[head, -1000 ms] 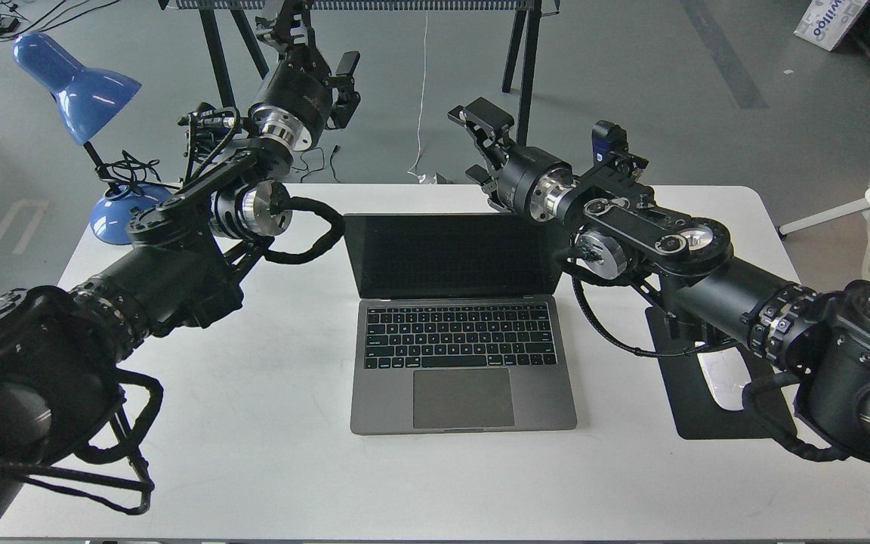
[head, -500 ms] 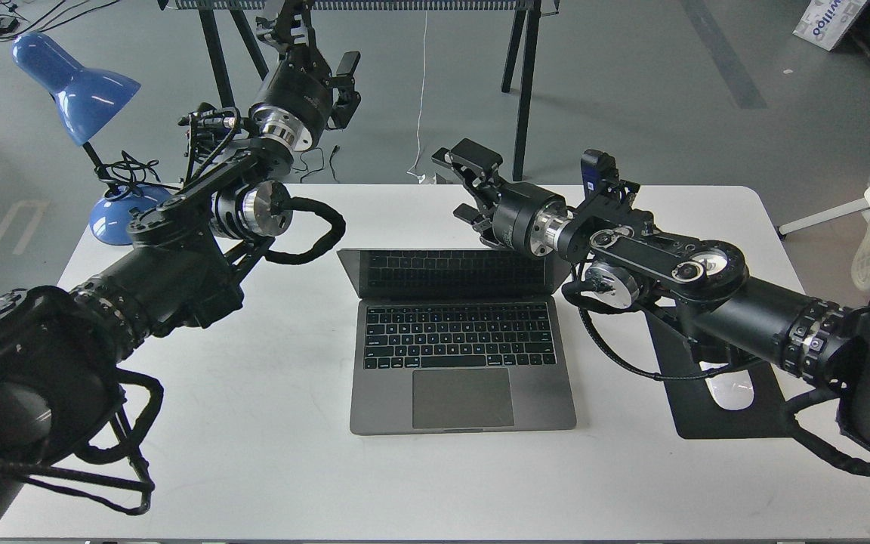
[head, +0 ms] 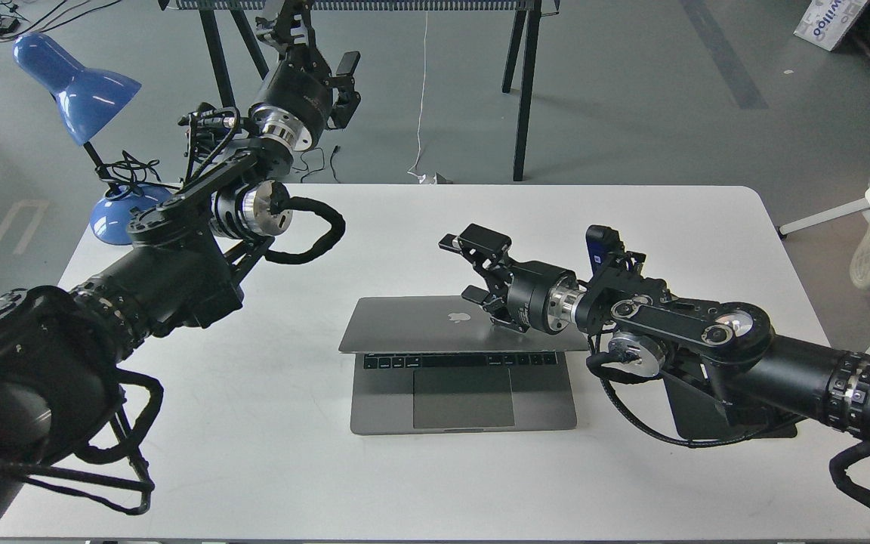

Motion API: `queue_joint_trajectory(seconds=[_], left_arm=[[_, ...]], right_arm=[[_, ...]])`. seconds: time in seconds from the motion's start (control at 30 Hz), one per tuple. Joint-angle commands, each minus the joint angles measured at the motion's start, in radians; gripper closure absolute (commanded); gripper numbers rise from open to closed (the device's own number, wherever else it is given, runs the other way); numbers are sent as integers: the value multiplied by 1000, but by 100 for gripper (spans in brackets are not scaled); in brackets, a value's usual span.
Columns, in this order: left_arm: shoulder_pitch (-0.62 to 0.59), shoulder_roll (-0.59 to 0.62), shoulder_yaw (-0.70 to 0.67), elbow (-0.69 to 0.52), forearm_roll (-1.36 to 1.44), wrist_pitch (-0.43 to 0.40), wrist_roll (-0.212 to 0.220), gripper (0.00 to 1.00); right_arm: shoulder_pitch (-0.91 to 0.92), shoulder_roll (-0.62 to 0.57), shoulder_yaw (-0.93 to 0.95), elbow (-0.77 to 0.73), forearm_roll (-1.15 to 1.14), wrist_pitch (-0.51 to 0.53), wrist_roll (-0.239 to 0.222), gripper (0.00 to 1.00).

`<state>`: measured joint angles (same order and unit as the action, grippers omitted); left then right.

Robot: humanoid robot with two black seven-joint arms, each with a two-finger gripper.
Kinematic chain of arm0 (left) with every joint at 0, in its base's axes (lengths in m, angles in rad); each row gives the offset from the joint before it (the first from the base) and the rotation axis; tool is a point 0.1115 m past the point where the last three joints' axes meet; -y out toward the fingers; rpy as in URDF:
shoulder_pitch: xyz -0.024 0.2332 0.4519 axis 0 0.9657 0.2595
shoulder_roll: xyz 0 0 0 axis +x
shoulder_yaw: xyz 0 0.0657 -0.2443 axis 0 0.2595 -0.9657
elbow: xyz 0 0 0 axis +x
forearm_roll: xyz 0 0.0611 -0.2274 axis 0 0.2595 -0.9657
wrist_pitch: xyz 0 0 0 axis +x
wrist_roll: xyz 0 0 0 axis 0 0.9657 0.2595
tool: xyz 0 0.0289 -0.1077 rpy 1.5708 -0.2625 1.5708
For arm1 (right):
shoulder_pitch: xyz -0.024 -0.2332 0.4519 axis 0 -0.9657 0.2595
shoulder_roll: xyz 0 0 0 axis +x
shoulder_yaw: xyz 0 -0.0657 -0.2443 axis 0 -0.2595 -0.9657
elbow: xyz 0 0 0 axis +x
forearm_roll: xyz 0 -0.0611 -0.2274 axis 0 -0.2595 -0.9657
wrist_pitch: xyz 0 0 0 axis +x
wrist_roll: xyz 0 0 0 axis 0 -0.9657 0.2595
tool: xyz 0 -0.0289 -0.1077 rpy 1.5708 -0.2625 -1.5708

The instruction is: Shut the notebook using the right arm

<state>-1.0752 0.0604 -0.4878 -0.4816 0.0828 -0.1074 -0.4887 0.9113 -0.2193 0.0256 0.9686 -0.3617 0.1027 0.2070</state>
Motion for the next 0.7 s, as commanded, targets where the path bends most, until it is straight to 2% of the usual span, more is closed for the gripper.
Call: queue_joint_trajectory(seconds=[0.0, 0.67], left_arm=[[0, 1, 0, 0, 0, 0, 0, 0], [0, 1, 0, 0, 0, -1, 0, 0]], right_arm=[[-25, 1, -27, 1, 0, 0, 0, 0], [-103, 3, -58, -7, -19, -12, 0, 0]])
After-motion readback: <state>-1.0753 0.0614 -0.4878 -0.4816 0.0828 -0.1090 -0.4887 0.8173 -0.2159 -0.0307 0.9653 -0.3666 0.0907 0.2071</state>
